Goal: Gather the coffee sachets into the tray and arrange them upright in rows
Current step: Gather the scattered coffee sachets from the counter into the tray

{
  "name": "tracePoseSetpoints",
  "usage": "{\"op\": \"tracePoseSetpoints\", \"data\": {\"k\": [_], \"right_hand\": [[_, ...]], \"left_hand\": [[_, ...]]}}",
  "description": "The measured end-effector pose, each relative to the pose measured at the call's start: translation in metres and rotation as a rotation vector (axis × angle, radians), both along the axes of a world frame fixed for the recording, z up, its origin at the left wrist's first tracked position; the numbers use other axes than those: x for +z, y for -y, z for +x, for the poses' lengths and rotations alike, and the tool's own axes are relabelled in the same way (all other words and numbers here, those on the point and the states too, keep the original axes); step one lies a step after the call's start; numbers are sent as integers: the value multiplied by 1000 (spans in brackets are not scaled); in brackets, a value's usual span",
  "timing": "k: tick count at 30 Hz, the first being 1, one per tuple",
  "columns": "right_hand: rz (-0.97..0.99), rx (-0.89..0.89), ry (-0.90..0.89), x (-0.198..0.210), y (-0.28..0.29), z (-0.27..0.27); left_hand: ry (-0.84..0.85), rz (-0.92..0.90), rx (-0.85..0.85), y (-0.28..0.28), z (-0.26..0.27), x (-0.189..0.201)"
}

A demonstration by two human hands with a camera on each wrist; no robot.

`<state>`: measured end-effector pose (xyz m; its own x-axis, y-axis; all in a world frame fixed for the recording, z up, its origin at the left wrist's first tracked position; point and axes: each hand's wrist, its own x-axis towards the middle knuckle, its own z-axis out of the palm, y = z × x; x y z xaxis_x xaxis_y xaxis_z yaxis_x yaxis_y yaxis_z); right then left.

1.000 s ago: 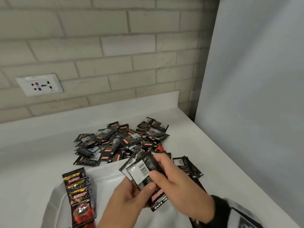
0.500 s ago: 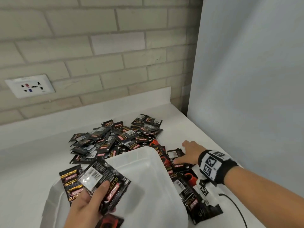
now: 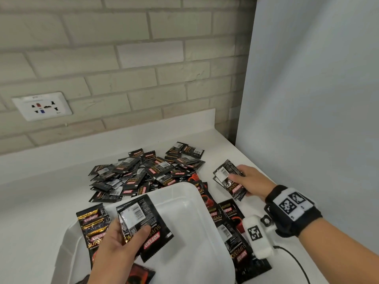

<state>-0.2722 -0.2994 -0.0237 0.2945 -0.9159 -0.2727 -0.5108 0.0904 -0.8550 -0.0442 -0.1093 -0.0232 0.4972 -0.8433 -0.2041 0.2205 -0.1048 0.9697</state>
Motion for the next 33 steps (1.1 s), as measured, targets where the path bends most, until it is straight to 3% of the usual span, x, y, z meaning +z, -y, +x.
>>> {"op": "tracePoseSetpoints", "data": {"k": [4,6,8,13,17,21,24,28,33], "right_hand": [[-96,114,187,26,-38,20],[-197,201,189,38,-57,33],[-287,276,171,43,-73,47],[-349,376,129,30,-101,73],[-485,430,69,23,-112,74],[-432,357,115,23,-103,49],[-443,200,-44,16,-87,11],[-229,340,-492,-10,-87,-21],[-111,350,-462,-23,-96,-13]], "left_hand": [[96,-32,-65,10,-7,-3],[129,-36,-114,15,-15,0],[95,-50,-144,18,-24,5],[-172,-104,-195,15,-36,12],[-131,-122,-214,11,-33,7],[-144,-125,-135,5,-21,-1],[-113,-105,-34,-1,-11,-6],[-116,-75,11,-11,0,-8],[-90,-92,-40,-21,-1,-3]]}}
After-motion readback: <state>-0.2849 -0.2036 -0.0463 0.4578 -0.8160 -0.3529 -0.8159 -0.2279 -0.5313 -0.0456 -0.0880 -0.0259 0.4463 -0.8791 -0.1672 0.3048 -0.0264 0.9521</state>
